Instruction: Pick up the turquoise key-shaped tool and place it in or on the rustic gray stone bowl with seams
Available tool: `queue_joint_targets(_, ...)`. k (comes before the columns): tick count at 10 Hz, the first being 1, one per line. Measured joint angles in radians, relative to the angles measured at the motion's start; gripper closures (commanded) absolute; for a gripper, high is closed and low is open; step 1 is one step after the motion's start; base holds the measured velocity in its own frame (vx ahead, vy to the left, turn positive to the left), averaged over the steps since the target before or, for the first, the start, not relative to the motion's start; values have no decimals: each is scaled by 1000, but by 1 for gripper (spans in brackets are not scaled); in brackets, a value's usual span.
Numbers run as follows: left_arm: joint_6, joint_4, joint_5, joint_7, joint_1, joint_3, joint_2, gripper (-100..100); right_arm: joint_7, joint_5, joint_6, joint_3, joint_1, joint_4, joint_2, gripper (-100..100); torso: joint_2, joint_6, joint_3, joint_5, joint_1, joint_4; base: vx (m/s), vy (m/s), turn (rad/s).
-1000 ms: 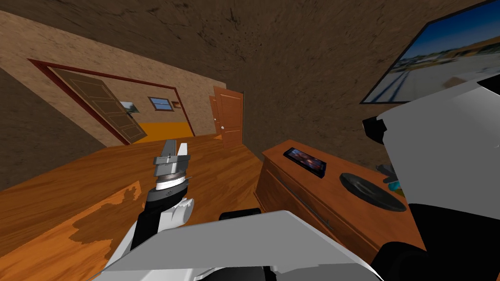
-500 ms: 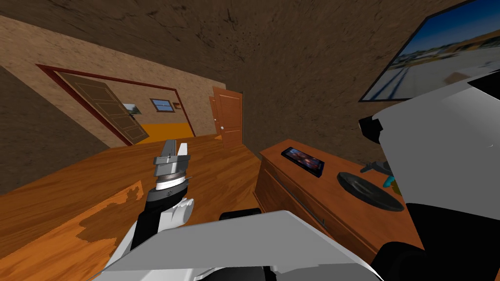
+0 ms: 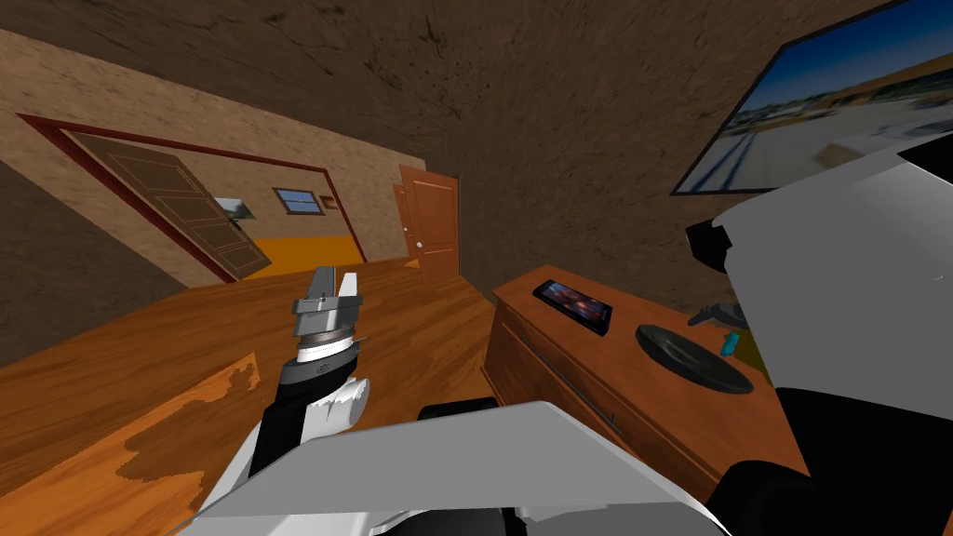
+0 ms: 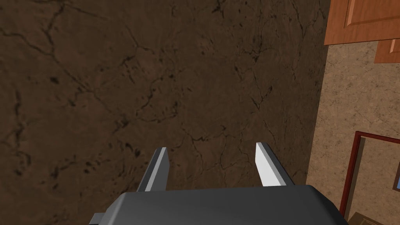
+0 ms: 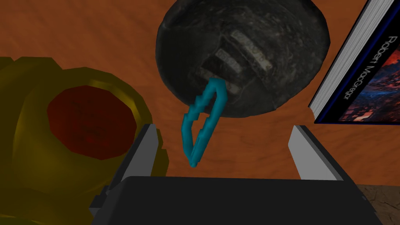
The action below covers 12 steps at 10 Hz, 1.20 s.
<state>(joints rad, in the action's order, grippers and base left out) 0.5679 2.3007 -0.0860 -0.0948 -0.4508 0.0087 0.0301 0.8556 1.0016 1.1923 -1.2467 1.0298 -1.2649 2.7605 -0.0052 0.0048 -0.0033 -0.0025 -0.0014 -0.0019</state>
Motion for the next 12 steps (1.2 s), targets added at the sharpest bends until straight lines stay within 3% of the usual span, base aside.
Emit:
queue_joint_targets(6, 0, 0, 0, 0, 0, 0, 0, 0, -14, -7, 126, -91, -51, 82, 22, -100, -1, -1, -1, 0, 0, -1, 56, 11, -104)
queue_joint_targets(7, 0, 0, 0, 0, 0, 0, 0, 0, -14, -7, 130, -92, -52, 83, 23, 0, 1, -1, 0, 0, 0, 0, 0, 0, 0)
queue_joint_targets(12, 0, 0, 0, 0, 0, 0, 0, 0, -14, -7, 130, -92, -51, 83, 23, 0, 3, -1, 2, 0, -1, 0, 0, 0, 0)
